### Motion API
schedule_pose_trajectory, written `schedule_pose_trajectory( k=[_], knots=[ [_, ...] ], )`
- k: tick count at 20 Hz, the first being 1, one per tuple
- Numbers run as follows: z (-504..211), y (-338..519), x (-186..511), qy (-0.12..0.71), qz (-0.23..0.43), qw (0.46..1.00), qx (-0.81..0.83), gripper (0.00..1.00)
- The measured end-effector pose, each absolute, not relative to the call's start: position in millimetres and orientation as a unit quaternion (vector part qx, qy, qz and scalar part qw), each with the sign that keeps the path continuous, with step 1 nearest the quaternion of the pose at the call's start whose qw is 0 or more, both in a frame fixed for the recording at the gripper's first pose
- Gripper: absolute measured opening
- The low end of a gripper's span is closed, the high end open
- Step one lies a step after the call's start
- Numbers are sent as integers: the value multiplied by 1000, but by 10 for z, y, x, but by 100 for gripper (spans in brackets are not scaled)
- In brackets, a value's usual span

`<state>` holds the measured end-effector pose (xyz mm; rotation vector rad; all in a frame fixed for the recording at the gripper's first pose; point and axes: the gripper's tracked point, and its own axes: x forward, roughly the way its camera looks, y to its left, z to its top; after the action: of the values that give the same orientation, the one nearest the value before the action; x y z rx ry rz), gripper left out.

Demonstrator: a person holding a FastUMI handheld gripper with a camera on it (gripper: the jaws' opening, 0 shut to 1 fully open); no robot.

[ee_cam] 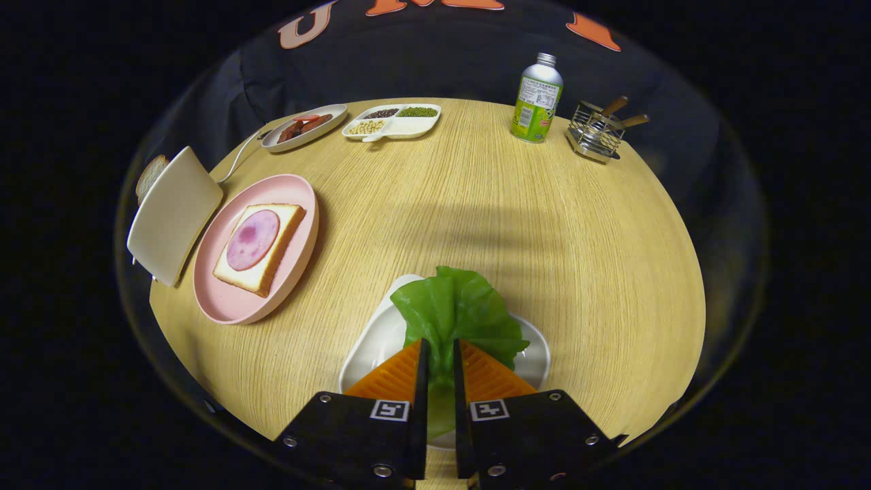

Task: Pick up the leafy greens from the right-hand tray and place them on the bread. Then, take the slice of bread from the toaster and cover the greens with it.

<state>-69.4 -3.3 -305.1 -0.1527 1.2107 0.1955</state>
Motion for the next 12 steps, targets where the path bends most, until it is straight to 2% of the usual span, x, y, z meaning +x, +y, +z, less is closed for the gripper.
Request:
schedule_pose_trajectory(
  k=[6,12],
  knots=[
    [-3044,-38,-675,571,84,815,-45,3],
    [-2865,64,-662,556,96,825,-32,1]
  ],
)
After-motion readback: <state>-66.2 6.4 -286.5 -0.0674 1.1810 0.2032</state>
